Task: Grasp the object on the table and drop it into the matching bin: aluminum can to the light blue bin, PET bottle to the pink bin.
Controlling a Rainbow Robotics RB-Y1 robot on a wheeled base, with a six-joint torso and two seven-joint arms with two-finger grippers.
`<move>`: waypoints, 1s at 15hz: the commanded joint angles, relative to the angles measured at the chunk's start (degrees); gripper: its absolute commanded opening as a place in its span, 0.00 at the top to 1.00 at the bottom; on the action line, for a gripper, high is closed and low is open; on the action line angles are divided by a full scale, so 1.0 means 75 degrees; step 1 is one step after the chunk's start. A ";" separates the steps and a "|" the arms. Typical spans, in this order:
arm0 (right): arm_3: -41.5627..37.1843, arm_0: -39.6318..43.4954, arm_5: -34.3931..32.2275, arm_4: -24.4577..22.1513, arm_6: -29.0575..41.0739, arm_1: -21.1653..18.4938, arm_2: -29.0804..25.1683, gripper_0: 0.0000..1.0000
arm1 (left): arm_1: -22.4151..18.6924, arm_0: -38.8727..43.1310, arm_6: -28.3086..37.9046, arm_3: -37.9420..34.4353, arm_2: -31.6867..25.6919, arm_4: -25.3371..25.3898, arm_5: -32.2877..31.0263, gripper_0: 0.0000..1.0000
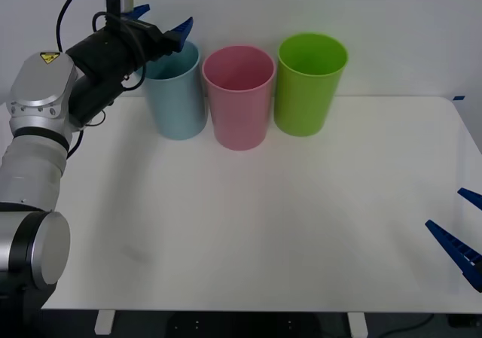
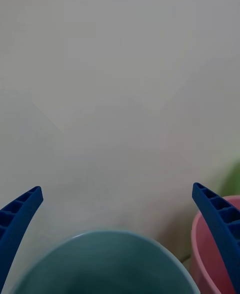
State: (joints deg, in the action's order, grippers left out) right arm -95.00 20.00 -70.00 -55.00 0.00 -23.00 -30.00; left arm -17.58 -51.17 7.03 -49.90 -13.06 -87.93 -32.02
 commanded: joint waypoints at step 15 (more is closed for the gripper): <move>0.0000 0.0000 0.0000 0.0000 0.0000 0.0000 0.0000 0.00 | -0.2273 0.3905 -0.0222 -0.2792 0.0499 0.4529 -0.1414 0.00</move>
State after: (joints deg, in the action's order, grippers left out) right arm -95.00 20.00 -70.00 -55.00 0.00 -23.00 -30.00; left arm -33.27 -24.02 5.37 -69.49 -9.25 -55.82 -42.13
